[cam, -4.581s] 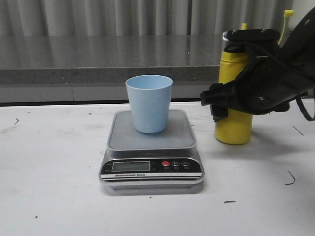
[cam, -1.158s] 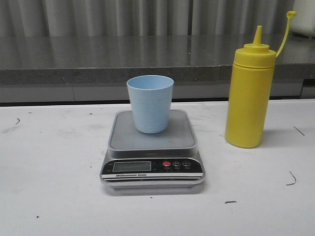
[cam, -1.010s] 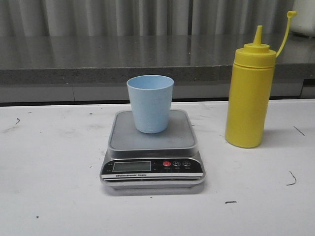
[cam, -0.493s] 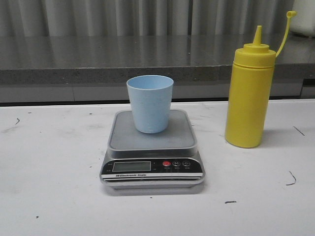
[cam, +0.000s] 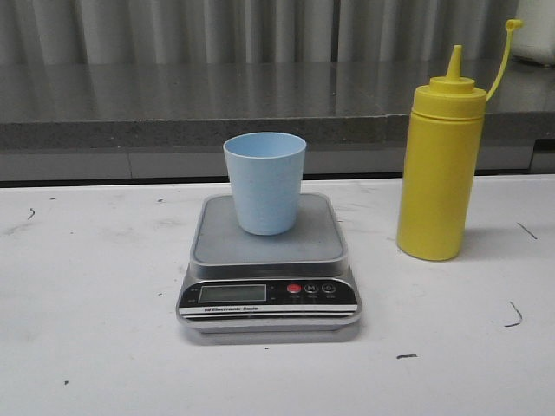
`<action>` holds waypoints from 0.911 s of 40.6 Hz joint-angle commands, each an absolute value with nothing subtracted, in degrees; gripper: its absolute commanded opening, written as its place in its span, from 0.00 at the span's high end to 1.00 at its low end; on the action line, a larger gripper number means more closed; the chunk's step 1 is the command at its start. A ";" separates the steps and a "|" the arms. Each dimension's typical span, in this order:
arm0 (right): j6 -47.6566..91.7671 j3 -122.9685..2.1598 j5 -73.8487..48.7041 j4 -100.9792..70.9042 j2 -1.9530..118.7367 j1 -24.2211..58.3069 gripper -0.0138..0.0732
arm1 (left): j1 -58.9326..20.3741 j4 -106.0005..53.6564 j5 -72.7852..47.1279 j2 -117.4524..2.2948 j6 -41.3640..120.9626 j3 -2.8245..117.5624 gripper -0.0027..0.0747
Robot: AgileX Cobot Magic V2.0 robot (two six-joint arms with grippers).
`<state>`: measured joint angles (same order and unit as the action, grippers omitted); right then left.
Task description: Pour seasoning into cup on scale with both arms
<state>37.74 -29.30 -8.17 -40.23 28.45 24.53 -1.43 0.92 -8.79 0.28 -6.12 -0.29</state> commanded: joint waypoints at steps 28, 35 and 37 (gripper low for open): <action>-0.38 -1.77 -2.62 -3.01 6.04 0.28 0.97 | -1.42 0.44 -4.56 1.19 -6.64 -1.65 0.99; -0.38 1.29 -4.76 -2.59 0.78 -0.87 0.97 | -1.42 0.44 -4.56 1.19 -6.64 -1.65 0.99; -0.38 1.22 -6.41 -2.36 -0.68 -0.87 0.97 | -1.42 0.44 -4.56 1.19 -6.64 -1.65 0.99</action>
